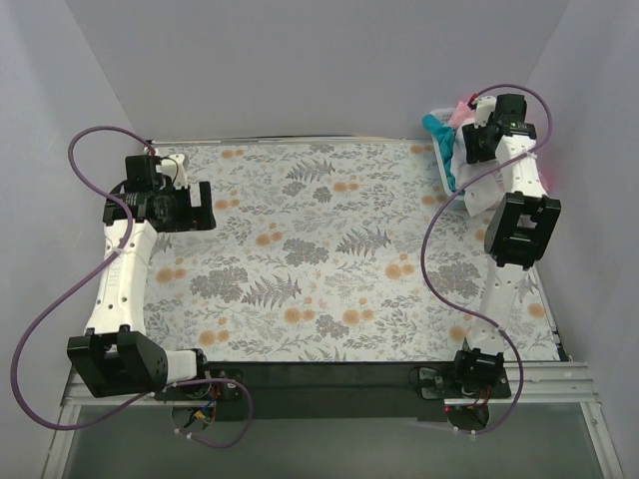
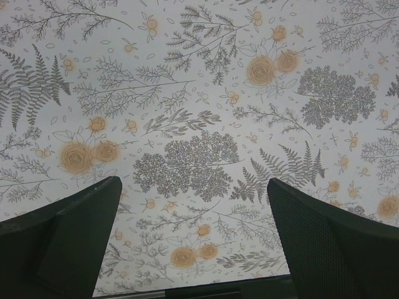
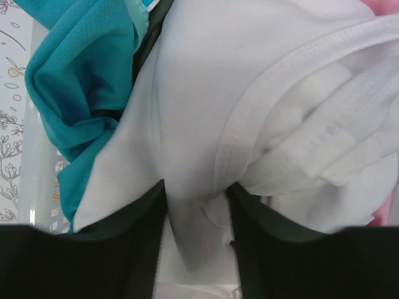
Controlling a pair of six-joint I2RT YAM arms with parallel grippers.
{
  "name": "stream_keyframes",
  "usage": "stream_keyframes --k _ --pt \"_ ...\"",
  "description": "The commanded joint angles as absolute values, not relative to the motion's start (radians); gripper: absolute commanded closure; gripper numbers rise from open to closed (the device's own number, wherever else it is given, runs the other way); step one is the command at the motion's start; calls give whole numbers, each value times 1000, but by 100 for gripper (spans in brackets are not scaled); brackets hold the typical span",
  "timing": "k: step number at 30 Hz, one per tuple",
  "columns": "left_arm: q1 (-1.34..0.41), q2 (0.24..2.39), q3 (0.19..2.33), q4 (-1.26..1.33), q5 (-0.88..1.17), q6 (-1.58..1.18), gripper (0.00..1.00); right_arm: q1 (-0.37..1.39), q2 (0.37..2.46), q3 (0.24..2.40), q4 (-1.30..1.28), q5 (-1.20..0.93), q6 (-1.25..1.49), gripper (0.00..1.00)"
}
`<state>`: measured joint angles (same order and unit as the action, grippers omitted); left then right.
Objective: Fold and stack the t-shirts
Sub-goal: Grab the tshirt from the pile
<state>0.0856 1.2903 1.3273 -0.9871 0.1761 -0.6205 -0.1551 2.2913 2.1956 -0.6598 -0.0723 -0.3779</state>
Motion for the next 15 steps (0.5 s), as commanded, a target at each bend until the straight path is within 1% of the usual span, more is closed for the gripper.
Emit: stream_keyframes --k 1,2,3,6,10,15 --pt "87 1289 1359 -1014 184 -604 2 -156 2254 2209 -586 -37 -374 64" --pt "86 1292 1359 -1020 184 -604 2 -158 2240 2203 -587 -35 -373 72" --pt "86 1292 1359 -1022 184 -604 2 -156 2223 2194 -588 -35 -371 84" --pt "84 1282 1355 -1022 181 -604 2 -158 2128 2139 -589 -28 -371 99" --pt "86 1267 1350 -1012 192 -603 2 -163 1975 2092 -588 -12 -373 99" --pt "86 1262 1350 -1002 225 -603 2 -167 1867 2109 -587 -12 -361 99"
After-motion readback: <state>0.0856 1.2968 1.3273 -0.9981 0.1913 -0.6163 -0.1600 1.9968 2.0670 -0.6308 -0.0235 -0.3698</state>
